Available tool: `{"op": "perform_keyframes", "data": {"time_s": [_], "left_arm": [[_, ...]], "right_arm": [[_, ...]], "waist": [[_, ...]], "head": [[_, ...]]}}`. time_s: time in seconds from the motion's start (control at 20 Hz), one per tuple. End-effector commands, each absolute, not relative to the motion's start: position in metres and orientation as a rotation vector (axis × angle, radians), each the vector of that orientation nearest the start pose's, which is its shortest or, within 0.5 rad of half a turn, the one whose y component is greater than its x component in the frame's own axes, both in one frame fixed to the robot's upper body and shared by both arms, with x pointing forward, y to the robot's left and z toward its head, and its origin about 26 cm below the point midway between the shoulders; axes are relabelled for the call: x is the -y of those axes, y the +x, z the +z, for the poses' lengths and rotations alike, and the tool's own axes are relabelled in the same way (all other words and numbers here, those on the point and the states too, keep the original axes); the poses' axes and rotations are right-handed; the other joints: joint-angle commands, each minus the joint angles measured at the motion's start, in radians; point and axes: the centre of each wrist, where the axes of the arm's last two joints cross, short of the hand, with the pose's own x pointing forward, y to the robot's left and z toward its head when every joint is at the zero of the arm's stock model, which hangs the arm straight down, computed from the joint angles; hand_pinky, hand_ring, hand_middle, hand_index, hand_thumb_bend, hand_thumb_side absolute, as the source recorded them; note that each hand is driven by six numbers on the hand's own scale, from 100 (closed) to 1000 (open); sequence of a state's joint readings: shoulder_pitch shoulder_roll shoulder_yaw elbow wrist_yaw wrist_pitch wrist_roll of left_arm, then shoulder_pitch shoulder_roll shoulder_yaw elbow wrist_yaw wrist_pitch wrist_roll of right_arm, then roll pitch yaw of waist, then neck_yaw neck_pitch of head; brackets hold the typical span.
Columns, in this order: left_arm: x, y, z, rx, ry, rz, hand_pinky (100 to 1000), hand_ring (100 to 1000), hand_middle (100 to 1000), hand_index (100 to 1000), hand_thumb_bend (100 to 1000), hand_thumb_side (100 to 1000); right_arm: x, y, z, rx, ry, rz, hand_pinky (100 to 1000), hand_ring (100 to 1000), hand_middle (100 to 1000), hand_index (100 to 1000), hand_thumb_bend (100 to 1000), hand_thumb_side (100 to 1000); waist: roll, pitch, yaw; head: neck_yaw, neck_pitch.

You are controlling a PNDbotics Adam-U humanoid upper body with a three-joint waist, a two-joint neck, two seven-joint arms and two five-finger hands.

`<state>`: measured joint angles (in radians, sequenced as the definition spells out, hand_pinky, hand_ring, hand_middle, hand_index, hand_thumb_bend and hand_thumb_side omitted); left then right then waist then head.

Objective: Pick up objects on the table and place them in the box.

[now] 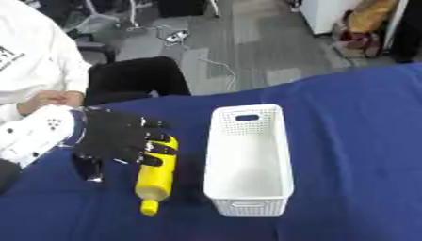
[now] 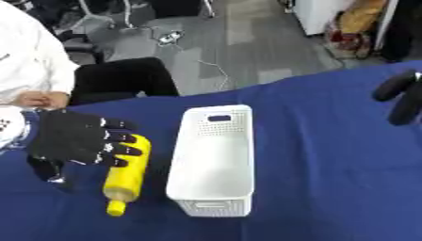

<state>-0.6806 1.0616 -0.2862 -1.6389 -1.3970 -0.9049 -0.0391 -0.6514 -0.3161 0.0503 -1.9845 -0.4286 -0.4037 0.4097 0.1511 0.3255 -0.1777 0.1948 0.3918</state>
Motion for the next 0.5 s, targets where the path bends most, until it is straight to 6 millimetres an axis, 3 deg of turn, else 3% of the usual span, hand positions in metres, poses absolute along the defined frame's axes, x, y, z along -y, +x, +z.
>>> {"op": "perform_keyframes", "data": {"time_s": [0.05,0.5], "left_arm": [[-0.3475,0.35,0.3223,-0.939,-1.284,2.33,1000,866,914,844,1000,392],[-0.3556,0.3572,0.317,-0.926,-1.308,2.306,1000,865,914,845,1000,394]], "right_arm": [[0.2065,0.3101,0.3045,-2.977,-0.712,-0.905,634,492,550,625,188,1000],[0.2042,0.3098,0.3062,-2.957,-0.731,-0.919,636,493,551,625,189,1000]], "waist": [[-0.003,-0.013,-0.002],[0.001,0.0,-0.012]], "head": [[0.023,-0.012],[0.037,-0.024]]}}
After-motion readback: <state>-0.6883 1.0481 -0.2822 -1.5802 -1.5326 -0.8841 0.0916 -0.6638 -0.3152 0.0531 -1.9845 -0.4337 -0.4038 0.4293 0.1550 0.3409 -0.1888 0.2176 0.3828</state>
